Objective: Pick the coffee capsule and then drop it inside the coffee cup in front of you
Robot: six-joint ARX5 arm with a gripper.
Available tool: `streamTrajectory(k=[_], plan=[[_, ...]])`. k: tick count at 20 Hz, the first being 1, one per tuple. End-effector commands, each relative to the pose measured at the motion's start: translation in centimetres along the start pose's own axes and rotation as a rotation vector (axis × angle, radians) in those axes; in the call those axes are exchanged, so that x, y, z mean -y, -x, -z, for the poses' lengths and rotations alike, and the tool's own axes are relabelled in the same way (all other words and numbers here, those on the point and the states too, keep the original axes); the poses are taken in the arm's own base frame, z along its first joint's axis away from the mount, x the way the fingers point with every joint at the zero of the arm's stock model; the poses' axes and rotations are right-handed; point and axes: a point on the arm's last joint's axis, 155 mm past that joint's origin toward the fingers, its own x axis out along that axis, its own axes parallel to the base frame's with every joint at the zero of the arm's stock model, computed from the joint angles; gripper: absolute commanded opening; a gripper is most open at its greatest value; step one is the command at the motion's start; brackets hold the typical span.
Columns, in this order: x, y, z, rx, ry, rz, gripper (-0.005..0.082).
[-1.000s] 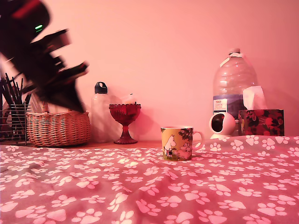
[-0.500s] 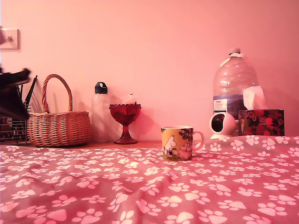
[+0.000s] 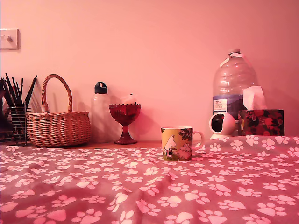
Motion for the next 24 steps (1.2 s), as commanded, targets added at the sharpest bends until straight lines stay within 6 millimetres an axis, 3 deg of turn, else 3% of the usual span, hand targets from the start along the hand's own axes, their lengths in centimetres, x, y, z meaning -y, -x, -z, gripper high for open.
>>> streamTrajectory(k=[1,11,24], plan=[[-0.1,0.5,1.6,-0.011,0.016,0.001,-0.0019],[0.4,3.0,2.7,0.06,0.085,0.005,-0.0019],[0.4,5.7,1.9,0.107,0.075,-0.034,-0.0019]])
